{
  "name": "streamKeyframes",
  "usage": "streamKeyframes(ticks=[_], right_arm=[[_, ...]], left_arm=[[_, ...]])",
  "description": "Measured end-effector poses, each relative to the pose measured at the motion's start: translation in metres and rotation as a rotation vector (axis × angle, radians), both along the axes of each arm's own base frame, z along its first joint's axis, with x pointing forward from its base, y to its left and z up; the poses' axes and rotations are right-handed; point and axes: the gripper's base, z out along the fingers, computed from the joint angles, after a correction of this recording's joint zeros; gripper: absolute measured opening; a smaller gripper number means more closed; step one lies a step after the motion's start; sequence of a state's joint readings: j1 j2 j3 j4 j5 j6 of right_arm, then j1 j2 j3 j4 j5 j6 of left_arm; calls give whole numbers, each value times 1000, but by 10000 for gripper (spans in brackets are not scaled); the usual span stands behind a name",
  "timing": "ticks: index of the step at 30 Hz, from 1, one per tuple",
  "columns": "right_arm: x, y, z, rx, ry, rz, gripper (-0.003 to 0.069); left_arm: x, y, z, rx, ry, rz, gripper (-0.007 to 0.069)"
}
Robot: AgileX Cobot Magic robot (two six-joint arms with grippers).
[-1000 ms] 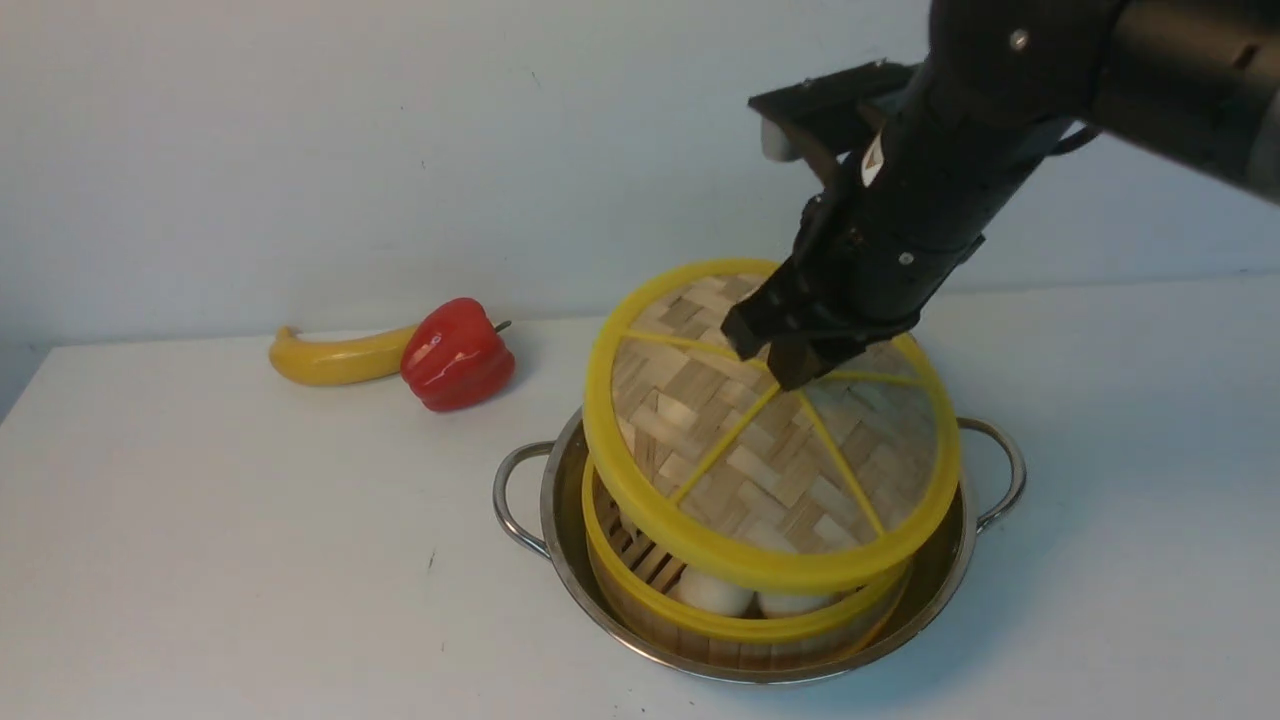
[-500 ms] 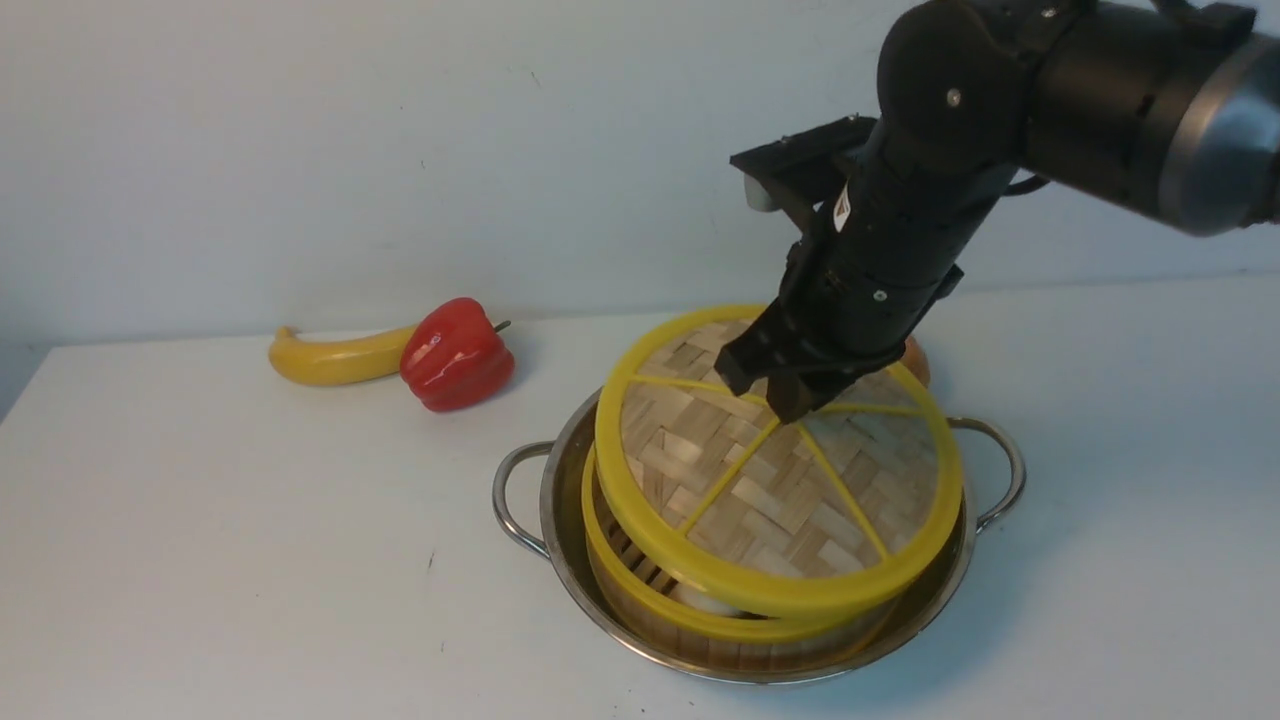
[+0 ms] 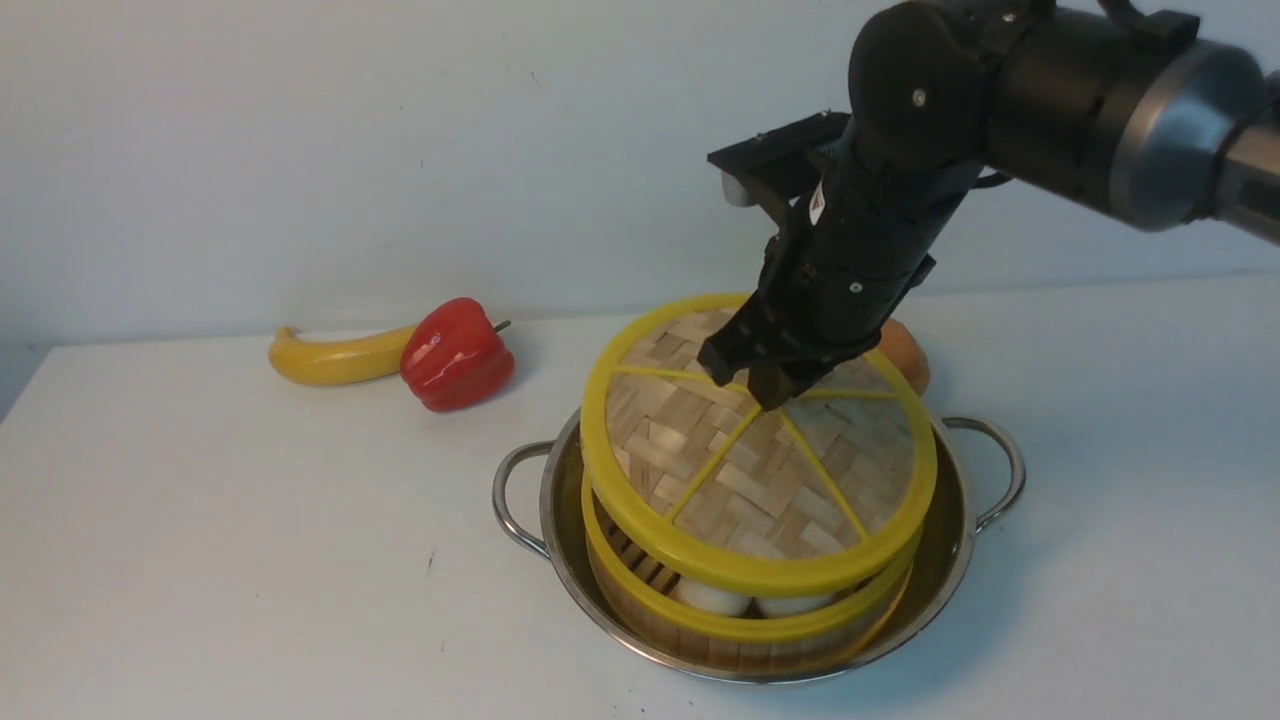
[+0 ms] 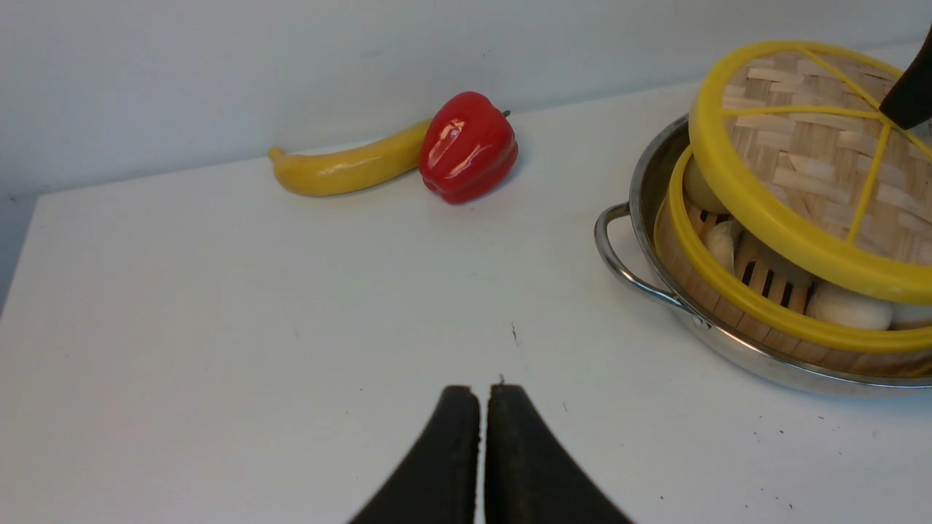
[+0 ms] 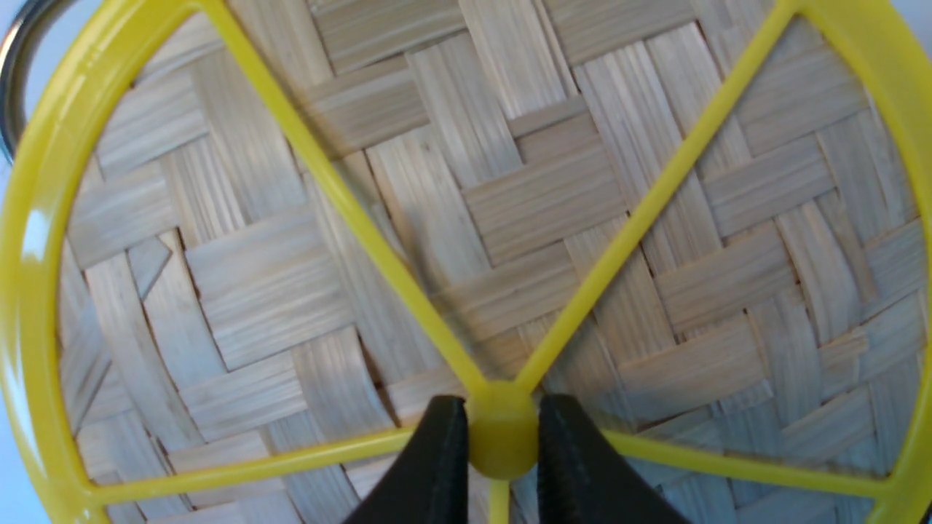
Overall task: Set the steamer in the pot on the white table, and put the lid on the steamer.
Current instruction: 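Place the bamboo steamer lid onto the steamer basket in the pot with the right gripper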
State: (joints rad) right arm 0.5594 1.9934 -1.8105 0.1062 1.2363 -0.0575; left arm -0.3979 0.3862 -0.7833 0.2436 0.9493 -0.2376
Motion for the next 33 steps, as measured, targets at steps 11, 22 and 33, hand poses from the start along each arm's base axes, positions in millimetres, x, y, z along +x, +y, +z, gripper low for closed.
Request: streamKeyframes(ticks=[11, 22, 33], right_arm=[[1, 4, -6, 20, 30, -7, 132], [-2, 8, -6, 17, 28, 2, 132], [0, 5, -6, -3, 16, -19, 131]], left_arm=[[0, 0, 0, 0, 0, 0, 10], [0, 0, 0, 0, 0, 0, 10], [0, 0, 0, 0, 0, 0, 10]])
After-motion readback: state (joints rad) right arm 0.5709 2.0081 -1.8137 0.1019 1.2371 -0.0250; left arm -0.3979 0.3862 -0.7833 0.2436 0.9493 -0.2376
